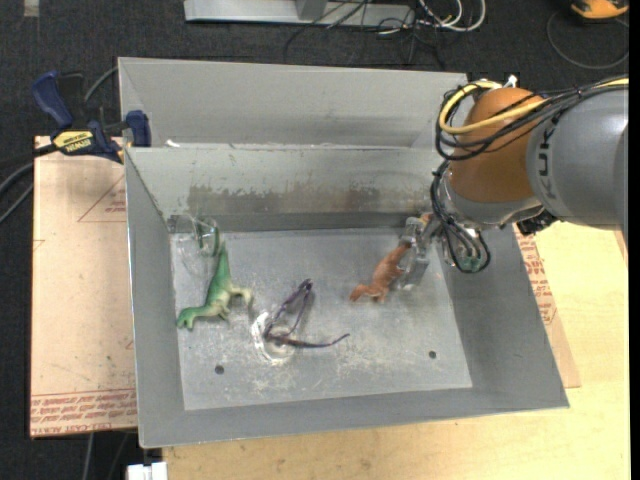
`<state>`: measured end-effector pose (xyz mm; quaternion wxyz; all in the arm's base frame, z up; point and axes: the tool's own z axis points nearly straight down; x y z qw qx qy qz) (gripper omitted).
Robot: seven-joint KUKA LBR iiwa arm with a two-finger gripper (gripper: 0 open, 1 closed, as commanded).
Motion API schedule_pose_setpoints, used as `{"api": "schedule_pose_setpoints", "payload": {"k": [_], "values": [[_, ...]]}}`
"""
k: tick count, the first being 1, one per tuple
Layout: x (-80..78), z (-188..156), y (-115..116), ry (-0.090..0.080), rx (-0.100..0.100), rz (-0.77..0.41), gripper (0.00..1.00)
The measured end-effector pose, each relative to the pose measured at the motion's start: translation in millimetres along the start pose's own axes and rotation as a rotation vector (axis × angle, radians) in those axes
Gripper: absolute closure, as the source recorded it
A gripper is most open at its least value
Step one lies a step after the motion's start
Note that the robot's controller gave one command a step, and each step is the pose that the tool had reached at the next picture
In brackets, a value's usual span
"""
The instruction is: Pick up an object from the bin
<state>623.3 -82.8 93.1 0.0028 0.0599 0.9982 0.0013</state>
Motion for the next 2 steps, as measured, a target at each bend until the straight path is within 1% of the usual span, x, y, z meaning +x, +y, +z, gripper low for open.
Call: {"api": "schedule_pose_setpoints", "payload": {"k": [1, 2], "values": [[2.3, -84, 12, -0.01, -0.001, -0.036, 1.0], [-6.8, -131, 6, -0.007, -0.001, -0.033, 1.0]]}}
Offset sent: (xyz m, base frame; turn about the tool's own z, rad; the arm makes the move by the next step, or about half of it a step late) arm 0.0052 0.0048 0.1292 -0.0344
